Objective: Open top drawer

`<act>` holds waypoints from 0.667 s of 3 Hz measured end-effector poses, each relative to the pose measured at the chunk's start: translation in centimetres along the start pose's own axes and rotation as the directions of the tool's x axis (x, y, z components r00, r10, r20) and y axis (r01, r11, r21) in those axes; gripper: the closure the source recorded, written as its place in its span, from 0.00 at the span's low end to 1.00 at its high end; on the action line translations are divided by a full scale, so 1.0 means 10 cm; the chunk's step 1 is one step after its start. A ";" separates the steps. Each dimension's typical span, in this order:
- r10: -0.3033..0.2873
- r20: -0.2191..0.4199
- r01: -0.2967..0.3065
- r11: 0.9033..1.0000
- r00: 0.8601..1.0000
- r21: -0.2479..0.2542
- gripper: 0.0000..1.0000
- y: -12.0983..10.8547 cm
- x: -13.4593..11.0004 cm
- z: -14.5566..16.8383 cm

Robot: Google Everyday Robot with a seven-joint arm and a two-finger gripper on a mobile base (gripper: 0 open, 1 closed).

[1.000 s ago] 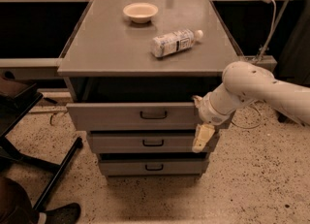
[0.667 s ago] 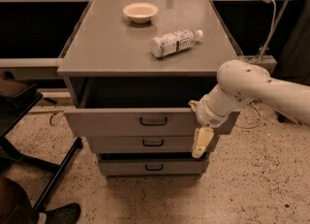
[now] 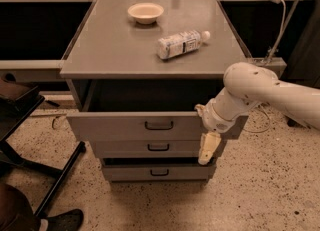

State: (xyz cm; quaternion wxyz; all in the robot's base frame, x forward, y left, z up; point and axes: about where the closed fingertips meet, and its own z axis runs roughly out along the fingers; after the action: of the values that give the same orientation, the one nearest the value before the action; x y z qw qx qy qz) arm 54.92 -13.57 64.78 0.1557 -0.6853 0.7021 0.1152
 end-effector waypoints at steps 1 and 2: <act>0.000 0.000 0.000 1.000 1.000 -0.001 0.00 0.00 -0.01 -0.03; 0.004 -0.005 -0.004 1.000 1.000 -0.011 0.00 0.08 0.00 -0.04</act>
Offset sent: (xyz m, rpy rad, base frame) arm -0.1333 -0.0173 -0.0021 -0.0668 0.1622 -0.0049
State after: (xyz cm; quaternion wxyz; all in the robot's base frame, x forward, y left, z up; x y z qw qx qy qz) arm 54.11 -13.71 65.07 0.1498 -0.6849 0.7033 0.1177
